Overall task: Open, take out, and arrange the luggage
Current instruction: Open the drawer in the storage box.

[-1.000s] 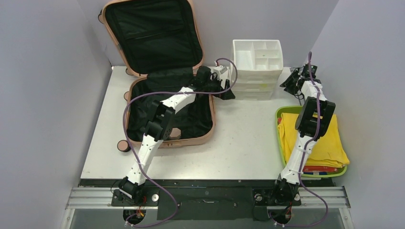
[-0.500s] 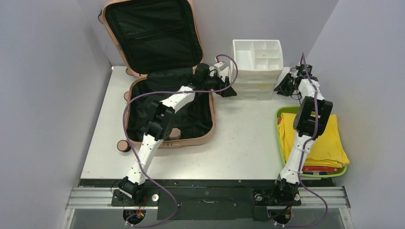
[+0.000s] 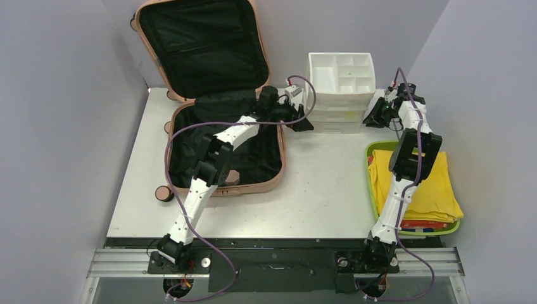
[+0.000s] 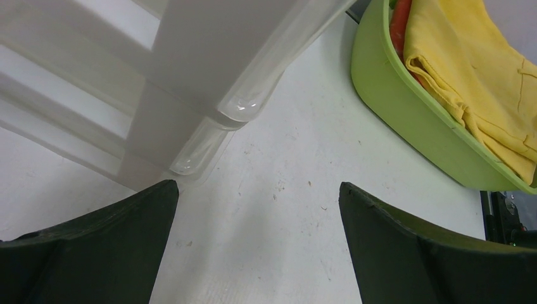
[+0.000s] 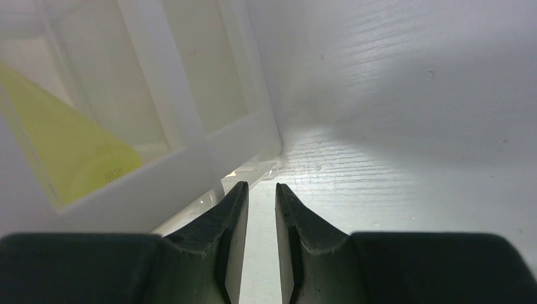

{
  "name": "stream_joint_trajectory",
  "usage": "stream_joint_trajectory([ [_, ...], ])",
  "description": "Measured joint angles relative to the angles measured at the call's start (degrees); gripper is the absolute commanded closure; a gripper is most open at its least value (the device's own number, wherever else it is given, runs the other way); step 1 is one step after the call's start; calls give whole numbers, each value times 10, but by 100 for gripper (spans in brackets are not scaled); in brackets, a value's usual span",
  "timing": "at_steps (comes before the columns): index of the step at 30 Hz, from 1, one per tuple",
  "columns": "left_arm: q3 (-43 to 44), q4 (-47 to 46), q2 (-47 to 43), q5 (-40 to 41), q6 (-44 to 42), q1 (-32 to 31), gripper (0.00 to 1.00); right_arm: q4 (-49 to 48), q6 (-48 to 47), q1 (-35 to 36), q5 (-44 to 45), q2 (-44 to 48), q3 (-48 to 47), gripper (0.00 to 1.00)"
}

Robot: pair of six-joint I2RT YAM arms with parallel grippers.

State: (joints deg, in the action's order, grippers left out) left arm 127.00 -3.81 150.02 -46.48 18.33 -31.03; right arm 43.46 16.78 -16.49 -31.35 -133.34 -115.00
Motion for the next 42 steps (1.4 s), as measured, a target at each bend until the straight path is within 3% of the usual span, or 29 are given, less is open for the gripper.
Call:
stream_joint_trajectory([
  [13, 29, 6, 17, 37, -12, 1, 3, 47, -46, 16, -1, -16, -10, 80],
  [28, 34, 24, 17, 53, -29, 7, 3, 4, -9, 3, 38, -16, -14, 80],
  [42, 37, 0, 20, 24, 10, 4, 2, -16, 3, 20, 38, -40, -61, 80],
])
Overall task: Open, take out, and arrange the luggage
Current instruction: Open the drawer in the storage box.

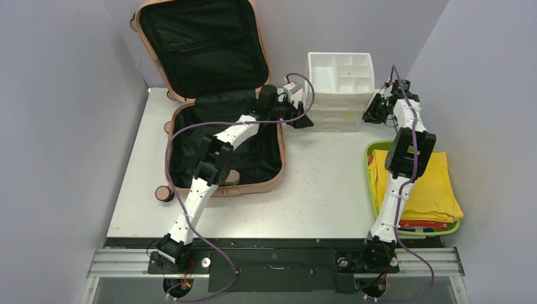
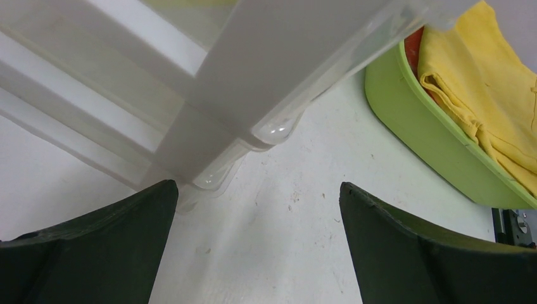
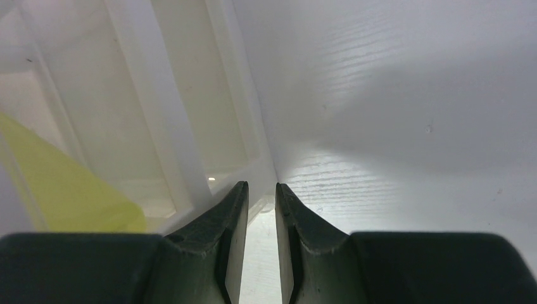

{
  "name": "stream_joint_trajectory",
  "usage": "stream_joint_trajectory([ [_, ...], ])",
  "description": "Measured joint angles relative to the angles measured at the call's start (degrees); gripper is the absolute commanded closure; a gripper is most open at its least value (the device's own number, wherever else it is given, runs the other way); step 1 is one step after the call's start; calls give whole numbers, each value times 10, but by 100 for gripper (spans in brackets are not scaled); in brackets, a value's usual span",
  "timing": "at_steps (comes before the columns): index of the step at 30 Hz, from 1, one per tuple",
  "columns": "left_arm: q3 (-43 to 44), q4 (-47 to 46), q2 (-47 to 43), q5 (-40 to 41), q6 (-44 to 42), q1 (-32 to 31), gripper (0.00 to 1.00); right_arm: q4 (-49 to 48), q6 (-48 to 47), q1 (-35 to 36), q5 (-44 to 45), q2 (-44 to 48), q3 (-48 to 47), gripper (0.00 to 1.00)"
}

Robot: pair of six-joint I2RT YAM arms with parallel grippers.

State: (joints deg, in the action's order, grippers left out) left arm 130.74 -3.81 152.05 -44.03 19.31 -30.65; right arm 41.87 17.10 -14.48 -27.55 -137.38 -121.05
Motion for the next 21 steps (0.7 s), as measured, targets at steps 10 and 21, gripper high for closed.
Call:
stream_joint_trajectory([
  [10, -42, -8, -13, -15, 1, -2, 1, 24, -28, -2, -9, -1, 28, 80],
  [21, -56, -23, -20, -27, 16, -1, 1, 35, -37, -5, -37, -1, 29, 81],
])
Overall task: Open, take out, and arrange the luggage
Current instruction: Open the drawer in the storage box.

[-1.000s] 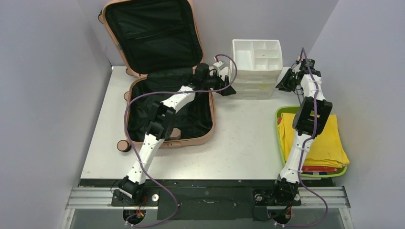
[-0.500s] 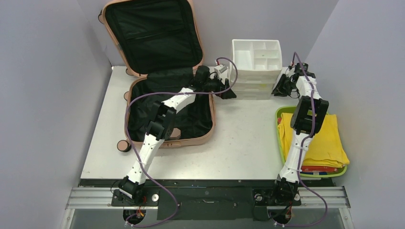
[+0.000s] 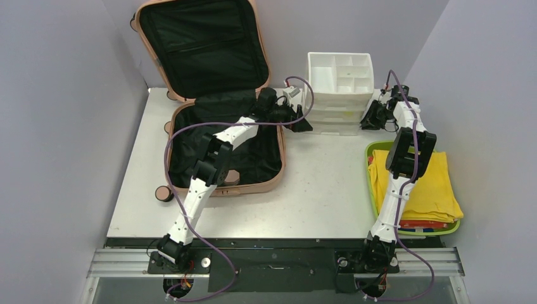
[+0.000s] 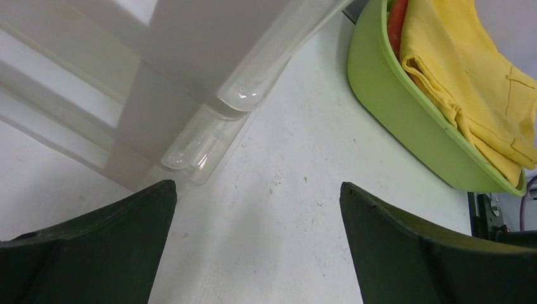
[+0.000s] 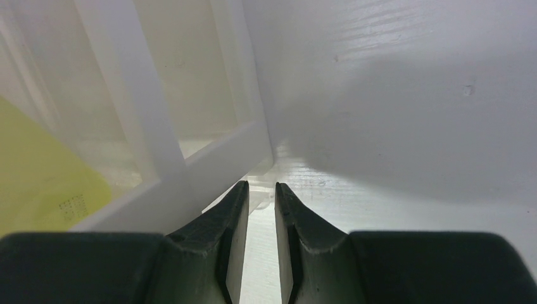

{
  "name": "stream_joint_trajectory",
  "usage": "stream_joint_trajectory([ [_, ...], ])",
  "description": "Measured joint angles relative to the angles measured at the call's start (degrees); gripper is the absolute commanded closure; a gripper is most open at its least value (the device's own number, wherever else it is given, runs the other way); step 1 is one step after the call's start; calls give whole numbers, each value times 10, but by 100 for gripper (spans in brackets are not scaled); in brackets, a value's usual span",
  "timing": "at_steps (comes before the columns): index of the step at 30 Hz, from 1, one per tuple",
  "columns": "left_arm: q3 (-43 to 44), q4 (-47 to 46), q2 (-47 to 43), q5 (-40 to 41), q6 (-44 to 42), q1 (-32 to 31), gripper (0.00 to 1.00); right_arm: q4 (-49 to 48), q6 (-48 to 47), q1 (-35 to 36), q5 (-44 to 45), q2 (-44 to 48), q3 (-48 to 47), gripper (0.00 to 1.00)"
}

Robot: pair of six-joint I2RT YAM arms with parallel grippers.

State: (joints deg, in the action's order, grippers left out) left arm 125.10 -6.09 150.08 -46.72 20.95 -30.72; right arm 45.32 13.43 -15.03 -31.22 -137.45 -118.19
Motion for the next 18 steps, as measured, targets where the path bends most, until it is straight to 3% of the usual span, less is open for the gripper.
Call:
stream_joint_trajectory([
  [18, -130, 0, -82, -37, -7, -6, 0, 86, -135, 0, -31, 12, 40, 83],
])
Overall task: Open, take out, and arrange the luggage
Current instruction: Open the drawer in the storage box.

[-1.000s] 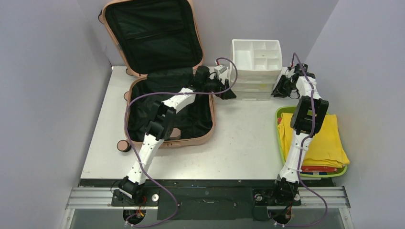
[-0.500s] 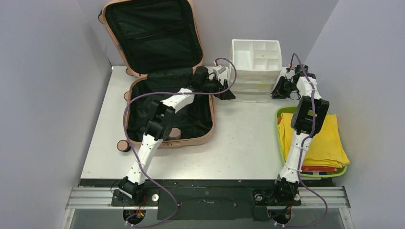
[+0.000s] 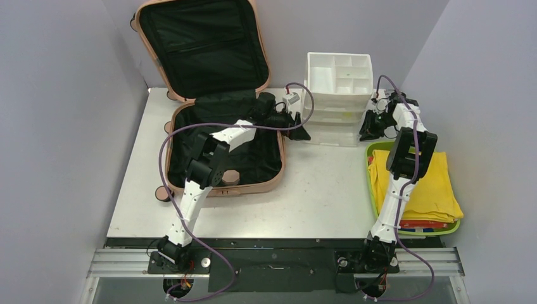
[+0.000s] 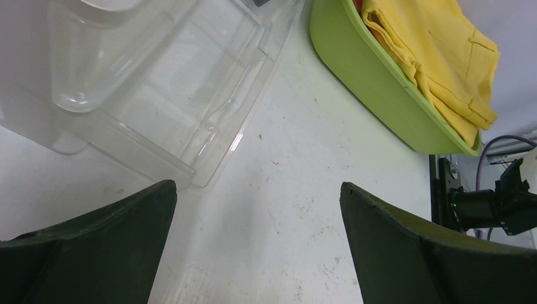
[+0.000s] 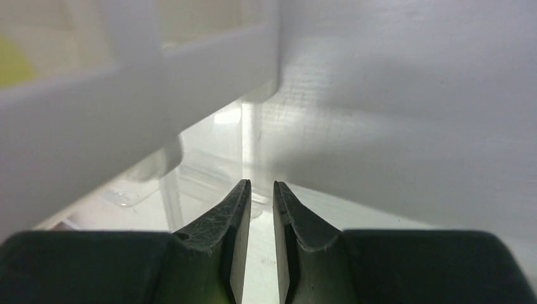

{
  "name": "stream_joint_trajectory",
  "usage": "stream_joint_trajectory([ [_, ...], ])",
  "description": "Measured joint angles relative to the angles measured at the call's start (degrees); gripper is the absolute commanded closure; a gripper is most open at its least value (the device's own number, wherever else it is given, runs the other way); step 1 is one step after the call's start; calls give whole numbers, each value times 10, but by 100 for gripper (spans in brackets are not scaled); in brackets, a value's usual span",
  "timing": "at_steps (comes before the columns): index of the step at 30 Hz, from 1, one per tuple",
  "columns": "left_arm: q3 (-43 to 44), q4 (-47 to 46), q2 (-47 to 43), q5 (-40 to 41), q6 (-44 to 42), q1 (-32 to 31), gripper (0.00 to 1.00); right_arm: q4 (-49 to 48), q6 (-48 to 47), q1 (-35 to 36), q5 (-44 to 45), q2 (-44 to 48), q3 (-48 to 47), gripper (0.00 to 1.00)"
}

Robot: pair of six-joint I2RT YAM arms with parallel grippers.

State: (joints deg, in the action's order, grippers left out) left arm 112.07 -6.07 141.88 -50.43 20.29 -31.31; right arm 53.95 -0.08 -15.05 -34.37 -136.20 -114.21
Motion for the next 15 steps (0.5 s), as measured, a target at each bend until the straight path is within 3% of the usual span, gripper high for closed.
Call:
stream_joint_trajectory([
  [9, -63, 3, -38, -24, -19, -15, 0, 86, -146, 2, -31, 21, 4, 83],
  [15, -95, 14, -59, -32, -37, -22, 0, 92, -208, 1, -37, 41, 41, 83],
])
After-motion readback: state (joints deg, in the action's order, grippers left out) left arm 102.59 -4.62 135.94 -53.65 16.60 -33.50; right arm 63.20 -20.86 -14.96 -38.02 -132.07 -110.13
